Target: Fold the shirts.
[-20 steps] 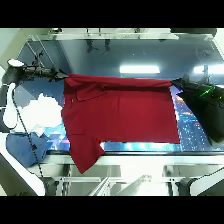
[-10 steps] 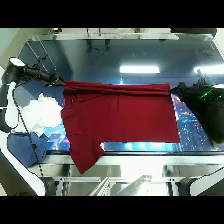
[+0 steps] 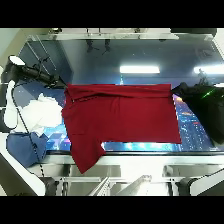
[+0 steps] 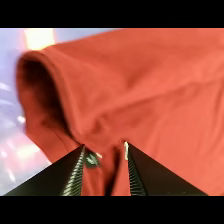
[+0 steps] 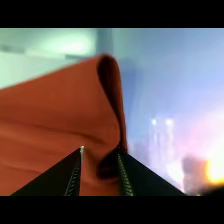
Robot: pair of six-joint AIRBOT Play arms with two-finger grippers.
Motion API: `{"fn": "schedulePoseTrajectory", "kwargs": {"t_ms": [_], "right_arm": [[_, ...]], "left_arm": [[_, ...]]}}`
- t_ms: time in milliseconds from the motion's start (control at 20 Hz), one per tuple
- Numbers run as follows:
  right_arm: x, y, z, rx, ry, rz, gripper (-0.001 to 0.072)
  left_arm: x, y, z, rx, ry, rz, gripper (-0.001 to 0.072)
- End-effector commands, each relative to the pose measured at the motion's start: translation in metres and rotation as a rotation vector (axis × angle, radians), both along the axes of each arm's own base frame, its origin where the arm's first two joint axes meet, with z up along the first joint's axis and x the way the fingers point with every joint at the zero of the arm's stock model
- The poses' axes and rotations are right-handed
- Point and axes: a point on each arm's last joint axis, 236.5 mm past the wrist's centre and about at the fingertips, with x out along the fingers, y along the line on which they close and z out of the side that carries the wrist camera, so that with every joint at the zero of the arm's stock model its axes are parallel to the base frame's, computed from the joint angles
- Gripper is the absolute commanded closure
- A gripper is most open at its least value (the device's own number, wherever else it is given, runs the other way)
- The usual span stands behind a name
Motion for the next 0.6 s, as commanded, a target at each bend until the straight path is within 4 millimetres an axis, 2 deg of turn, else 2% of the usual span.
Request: {"fn": "schedulePoseTrajectory", "kwargs": {"t_ms": [0, 50, 100, 200, 300, 400, 550], "right_arm": [[-0.014, -0.006, 0.053, -0.022, -0.056, 0.046, 0.0383], [-0.024, -0.013, 0.069, -0.035, -0.052, 0.050, 0.0343], [-0.037, -0.020, 0.083, -0.045, -0.038, 0.062, 0.0348], [-0.072, -0.028, 0.094, -0.047, 0.024, 0.105, 0.0348], [-0.117, -0.034, 0.081, -0.034, 0.132, 0.119, 0.0346], [-0.153, -0.036, 0.060, -0.007, 0.203, 0.094, 0.0344], [-0.198, -0.028, 0.022, 0.071, 0.310, 0.060, 0.0343]], "left_arm": [[-0.009, 0.012, 0.045, 0.004, -0.002, 0.063, 0.0438], [-0.014, 0.018, 0.064, 0.006, -0.010, 0.088, 0.0438], [-0.022, 0.021, 0.081, 0.008, -0.014, 0.096, 0.0438], [-0.046, 0.017, 0.106, 0.007, 0.006, 0.091, 0.0438], [-0.084, 0.005, 0.112, -0.005, 0.055, 0.085, 0.0560], [-0.125, -0.011, 0.105, -0.011, 0.058, 0.093, 0.0561], [-0.189, -0.028, 0.078, -0.005, 0.048, 0.174, 0.0553]]}}
